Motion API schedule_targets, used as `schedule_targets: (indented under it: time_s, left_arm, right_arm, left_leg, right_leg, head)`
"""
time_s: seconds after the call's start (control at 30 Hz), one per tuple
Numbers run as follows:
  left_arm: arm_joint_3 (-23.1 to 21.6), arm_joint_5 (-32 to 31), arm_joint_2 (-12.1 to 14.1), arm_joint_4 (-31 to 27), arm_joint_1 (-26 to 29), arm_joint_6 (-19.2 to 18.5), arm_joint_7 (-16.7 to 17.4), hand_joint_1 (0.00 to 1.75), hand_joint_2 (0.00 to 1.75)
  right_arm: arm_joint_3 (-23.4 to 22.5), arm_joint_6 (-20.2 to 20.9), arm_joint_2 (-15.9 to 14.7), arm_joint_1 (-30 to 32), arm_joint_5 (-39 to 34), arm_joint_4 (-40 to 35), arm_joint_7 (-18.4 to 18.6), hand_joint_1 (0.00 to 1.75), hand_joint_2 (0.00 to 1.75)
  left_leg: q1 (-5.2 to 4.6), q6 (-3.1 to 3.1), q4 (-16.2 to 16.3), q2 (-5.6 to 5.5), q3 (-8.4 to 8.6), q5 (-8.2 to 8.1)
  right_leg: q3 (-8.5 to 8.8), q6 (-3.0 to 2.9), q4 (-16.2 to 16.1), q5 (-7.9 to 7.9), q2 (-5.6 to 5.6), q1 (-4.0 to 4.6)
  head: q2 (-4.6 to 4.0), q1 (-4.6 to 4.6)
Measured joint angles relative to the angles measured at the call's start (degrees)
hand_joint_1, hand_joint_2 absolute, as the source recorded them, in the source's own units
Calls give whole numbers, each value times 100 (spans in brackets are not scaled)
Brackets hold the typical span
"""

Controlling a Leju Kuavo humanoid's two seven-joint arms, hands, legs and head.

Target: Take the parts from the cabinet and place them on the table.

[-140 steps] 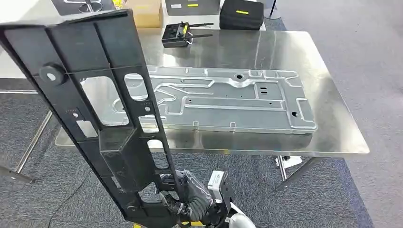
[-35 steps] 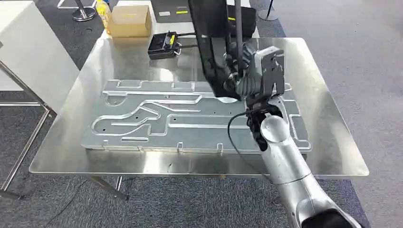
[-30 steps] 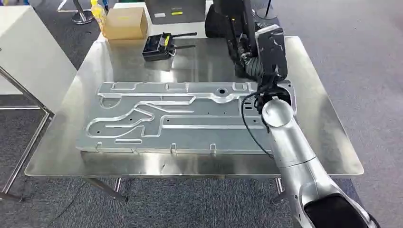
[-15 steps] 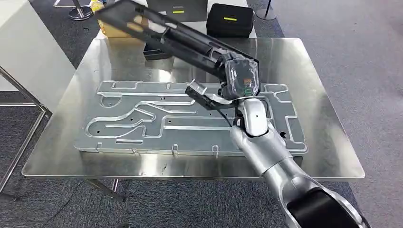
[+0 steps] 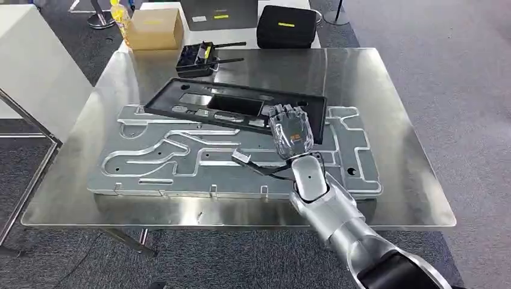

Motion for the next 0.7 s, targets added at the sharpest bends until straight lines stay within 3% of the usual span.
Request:
schedule_targets:
  time_s: [0.03, 0.07, 0.13, 0.17, 0.2, 0.23, 0.3, 0.33, 0.37, 0.43, 0.47, 0.5, 0.53, 0.57, 0.63, 0.67, 0.7]
  left_arm:
    - [-7, 2, 0, 0, -1, 6, -26, 0, 175]
    - [-11, 6, 0, 0, -3, 9, -52, 0, 175]
    - [-13, 13, -2, 0, 1, 9, -105, 0, 175]
    - [-15, 13, -9, 0, 9, 11, -125, 0, 175]
    - [-15, 15, -9, 0, 18, 15, -146, 0, 175]
    - [-15, 20, -7, 0, 21, 20, -170, 0, 175]
    - [-20, 22, -7, 0, 17, 26, -243, 0, 175]
    - [-22, 24, 0, 0, 11, 26, -258, 0, 175]
    - [-22, 26, 2, 0, 0, 28, -273, 0, 175]
    - [-26, 28, 0, 0, 9, 33, -304, 0, 175]
    - [-26, 28, 0, 0, 18, 33, -328, 0, 175]
    - [-26, 28, -11, 0, 18, 33, -350, 0, 175]
    - [-28, 28, -20, 0, 13, 35, -365, 0, 175]
    - [-31, 28, -15, 0, 9, 50, -402, 0, 175]
    - [-35, 28, -15, 0, 9, 88, -442, 0, 175]
    - [-37, 28, -15, 0, 11, 105, -448, 0, 175]
    - [-37, 33, -15, 0, 12, 109, -457, 0, 175]
  right_arm:
    - [17, 0, 4, 39, 6, -17, 15, 175, 175]
    - [37, 0, 4, 85, 13, -50, 35, 175, 175]
    - [111, -6, 0, 231, 17, -111, 68, 175, 175]
    - [140, -7, -2, 325, 17, -129, 107, 175, 175]
    - [177, -7, -9, 415, 17, -142, 120, 175, 175]
    - [205, -7, -20, 477, 15, -149, 118, 175, 175]
    - [221, -7, -28, 589, 15, -162, 103, 175, 175]
    - [227, -7, -28, 629, 15, -173, 103, 175, 175]
    - [234, -7, -39, 655, 15, -173, 103, 175, 175]
    - [247, -9, -48, 708, 15, -173, 89, 175, 175]
    - [256, -9, -48, 723, 11, -173, 57, 175, 175]
    - [256, -9, -57, 730, 4, -170, 35, 175, 175]
    - [258, -9, -68, 742, -2, -168, 4, 175, 175]
    - [258, -9, -83, 749, -20, -157, -41, 175, 175]
    - [258, -9, -101, 802, -123, -98, -153, 175, 175]
    - [258, -9, -105, 843, -171, -52, -210, 175, 175]
    - [256, -9, -112, 884, -223, 7, -296, 175, 175]
  left_leg:
    - [-6, -5, 137, 0, -31, -110]
    - [-2, -4, 503, 0, -184, -340]
    - [-8, -11, 1390, 1, -596, -734]
    - [-8, -12, 1699, 1, -749, -814]
    - [-8, 1, 1717, 1, -767, -740]
    - [-11, 18, 1525, 1, -678, -589]
    - [-32, 88, 489, 0, -174, -65]
    - [-54, 137, 76, -3, -4, -21]
    - [-88, 130, 34, 8, 39, -32]
    - [-110, 154, 38, -5, 23, -17]
    - [-117, 180, 33, -5, 24, -6]
    - [-59, 234, -36, 5, 52, 36]
    - [-56, 257, -55, 12, 61, 55]
    - [-56, 303, -59, 17, 56, 62]
    - [-61, 309, -54, 17, 51, 61]
    - [-62, 309, -49, 16, 48, 61]
    - [-61, 306, -43, 16, 47, 58]
  right_leg:
    - [15, -31, -13, 2, 0, 11]
    - [14, -74, -13, 1, -4, 16]
    - [17, -87, -12, -7, -3, 47]
    - [18, -95, -8, -12, -2, 66]
    - [25, -98, -5, -14, 4, 81]
    - [29, -98, -4, -14, 10, 91]
    - [36, -89, 10, -21, 26, 99]
    - [30, -78, 20, -27, 26, 95]
    - [8, -44, 34, -33, 30, 132]
    - [9, 19, 18, -14, 29, 105]
    - [18, 51, -1, -1, 30, 101]
    - [8, 95, 17, -23, 30, 129]
    - [-26, 123, 112, -104, 28, 99]
    - [-150, 147, 386, -300, 20, 91]
    - [-556, 185, 1274, -720, 20, 66]
    - [-731, 200, 1636, -832, 19, 62]
    - [-799, 208, 1767, -818, 19, 54]
  head:
    - [0, -2]
    - [0, -5]
    - [0, -4]
    - [0, -4]
    - [0, -4]
    - [0, -4]
    - [0, -4]
    - [0, -2]
    - [0, -2]
    - [0, -2]
    - [0, -4]
    - [0, 0]
    - [0, 0]
    - [0, 7]
    - [0, 4]
    - [0, 7]
    - [0, 4]
